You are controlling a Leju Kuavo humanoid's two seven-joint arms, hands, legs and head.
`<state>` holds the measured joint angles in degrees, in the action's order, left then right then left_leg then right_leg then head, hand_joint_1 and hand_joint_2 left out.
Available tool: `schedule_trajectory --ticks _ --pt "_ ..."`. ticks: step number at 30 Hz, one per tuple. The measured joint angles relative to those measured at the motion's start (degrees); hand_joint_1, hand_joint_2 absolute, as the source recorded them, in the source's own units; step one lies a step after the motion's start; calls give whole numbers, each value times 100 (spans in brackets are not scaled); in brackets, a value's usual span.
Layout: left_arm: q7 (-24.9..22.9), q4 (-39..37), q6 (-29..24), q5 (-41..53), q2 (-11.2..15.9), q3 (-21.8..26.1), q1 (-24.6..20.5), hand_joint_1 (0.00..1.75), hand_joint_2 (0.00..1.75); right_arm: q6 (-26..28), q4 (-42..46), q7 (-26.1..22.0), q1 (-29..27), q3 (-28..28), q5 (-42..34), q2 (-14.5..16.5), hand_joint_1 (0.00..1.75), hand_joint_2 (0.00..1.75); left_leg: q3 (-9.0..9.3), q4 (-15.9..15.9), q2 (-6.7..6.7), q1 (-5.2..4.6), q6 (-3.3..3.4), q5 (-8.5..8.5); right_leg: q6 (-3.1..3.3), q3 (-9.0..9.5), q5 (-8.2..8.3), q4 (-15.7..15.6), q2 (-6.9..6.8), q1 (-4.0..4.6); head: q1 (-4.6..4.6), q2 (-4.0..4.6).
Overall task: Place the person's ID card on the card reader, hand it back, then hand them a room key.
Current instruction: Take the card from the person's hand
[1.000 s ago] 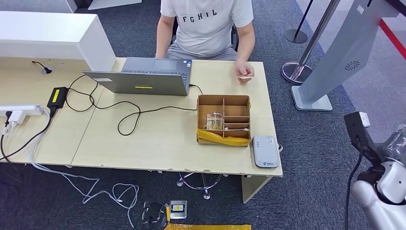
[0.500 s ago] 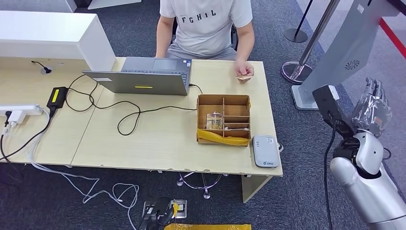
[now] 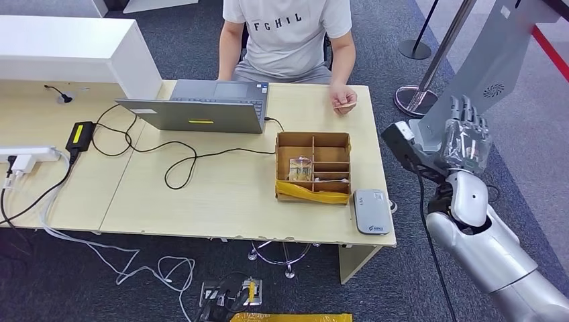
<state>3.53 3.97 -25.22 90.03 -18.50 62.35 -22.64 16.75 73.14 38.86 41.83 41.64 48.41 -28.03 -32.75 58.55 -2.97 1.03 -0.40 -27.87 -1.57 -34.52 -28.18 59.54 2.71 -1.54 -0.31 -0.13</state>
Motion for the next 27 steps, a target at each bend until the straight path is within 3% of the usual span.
schedule_trajectory --ticks 5,12,27 --pt "-86 14 -16 0 -6 -30 -19 0 0 -98 -233 -85 134 563 145 330 0 175 -3 0 -9 4 -1 1 1 0 -1 0 -2 3 -1 0" --pt "-85 16 -50 0 -6 -23 -22 0 0 -157 -399 -56 135 865 231 630 0 175 -2 0 -6 3 -1 0 1 0 -1 -1 -2 3 2 0" --pt "-80 16 -38 0 -13 -28 -23 0 0 -178 -609 -21 177 1002 331 716 0 175 0 1 -4 3 -1 1 0 -1 0 -1 0 2 0 0"
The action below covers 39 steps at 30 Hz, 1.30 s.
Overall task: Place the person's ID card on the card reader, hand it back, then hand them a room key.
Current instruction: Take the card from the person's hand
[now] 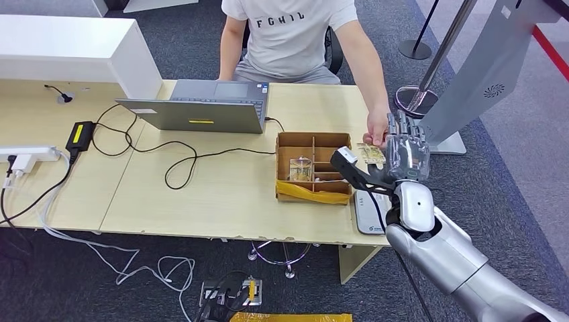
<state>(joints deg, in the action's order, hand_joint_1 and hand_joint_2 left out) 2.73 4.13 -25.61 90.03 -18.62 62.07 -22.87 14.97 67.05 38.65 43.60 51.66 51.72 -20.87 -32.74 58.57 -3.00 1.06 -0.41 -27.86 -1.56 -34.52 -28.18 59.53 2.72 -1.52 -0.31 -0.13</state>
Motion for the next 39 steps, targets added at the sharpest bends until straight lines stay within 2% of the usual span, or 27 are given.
schedule_trajectory --ticks 6,10,32,39 --pt "-25 0 10 0 0 0 0 0 0 23 -21 50 18 -7 38 0 3 175 1 0 1 0 0 0 0 0 0 0 1 0 1 -1" --pt "-26 0 7 0 0 -1 0 0 0 29 -27 70 17 -10 47 0 175 175 2 0 2 0 0 0 0 0 0 0 2 0 0 0" --pt "-89 0 113 0 -16 -179 -24 0 0 26 -94 -29 -52 -102 -220 -61 175 175 5 1 11 0 0 0 0 -2 0 -1 10 0 1 0" --pt "-89 0 113 0 -17 -188 -25 0 0 207 -150 -122 -96 -99 -639 -149 175 175 5 1 13 0 0 0 0 -2 1 -1 11 0 1 0"
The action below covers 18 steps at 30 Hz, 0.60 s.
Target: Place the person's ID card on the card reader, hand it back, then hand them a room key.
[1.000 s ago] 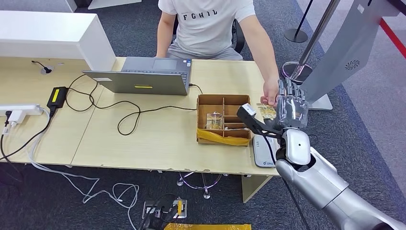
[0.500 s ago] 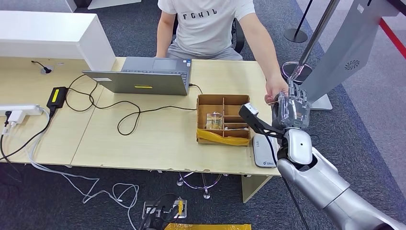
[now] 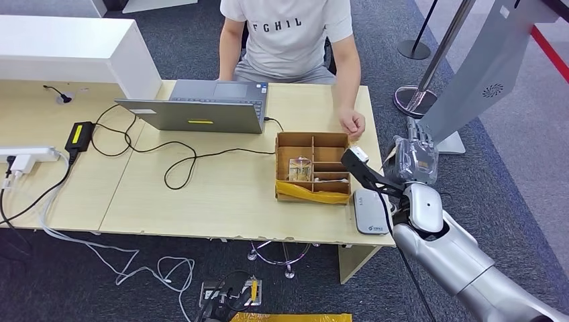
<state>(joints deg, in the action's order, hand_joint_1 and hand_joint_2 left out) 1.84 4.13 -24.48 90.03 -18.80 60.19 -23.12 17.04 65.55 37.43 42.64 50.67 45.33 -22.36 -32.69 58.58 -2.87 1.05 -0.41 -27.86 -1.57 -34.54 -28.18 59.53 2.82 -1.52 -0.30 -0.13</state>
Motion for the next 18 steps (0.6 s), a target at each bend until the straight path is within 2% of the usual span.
schedule_trajectory --ticks 18 --pt "3 1 120 0 11 -4 -12 0 0 366 -57 -563 -296 96 -1618 -242 175 175 -1 0 4 0 0 0 0 0 0 0 0 0 0 0"
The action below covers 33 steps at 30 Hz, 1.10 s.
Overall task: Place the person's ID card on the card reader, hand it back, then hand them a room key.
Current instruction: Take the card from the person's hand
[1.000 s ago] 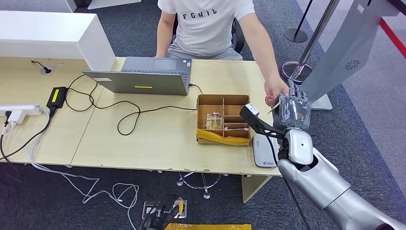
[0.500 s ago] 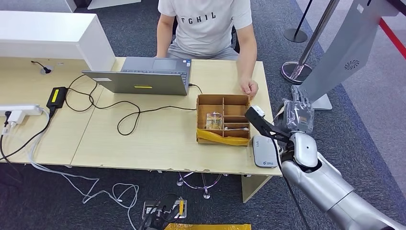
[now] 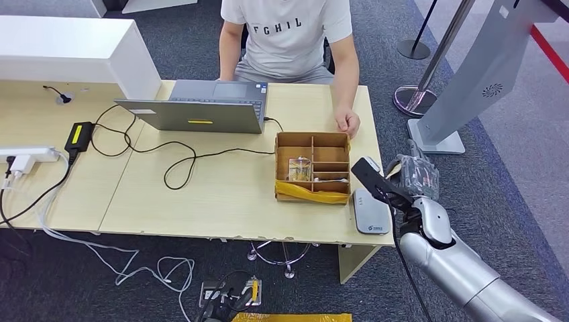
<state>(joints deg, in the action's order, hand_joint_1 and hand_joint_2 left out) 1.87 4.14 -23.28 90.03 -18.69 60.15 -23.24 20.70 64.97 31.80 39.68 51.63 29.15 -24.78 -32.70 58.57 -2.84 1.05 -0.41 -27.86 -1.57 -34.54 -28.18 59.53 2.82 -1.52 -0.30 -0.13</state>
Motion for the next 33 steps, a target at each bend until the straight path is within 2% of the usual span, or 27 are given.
schedule_trajectory --ticks 6,19,33 --pt "21 1 0 0 17 2 -7 0 0 105 -109 -157 0 112 -287 10 175 175 -1 0 -2 0 0 0 0 0 0 0 -1 0 1 0" --pt "28 1 -28 -2 20 1 -7 0 0 320 -386 -125 -12 301 -369 55 175 175 -1 0 -3 0 0 0 0 0 0 0 -1 0 0 0" --pt "34 1 -46 -2 27 2 -6 0 0 622 -898 -179 -277 328 -730 53 175 175 -1 0 -2 0 0 0 0 0 0 0 -1 0 0 -1"
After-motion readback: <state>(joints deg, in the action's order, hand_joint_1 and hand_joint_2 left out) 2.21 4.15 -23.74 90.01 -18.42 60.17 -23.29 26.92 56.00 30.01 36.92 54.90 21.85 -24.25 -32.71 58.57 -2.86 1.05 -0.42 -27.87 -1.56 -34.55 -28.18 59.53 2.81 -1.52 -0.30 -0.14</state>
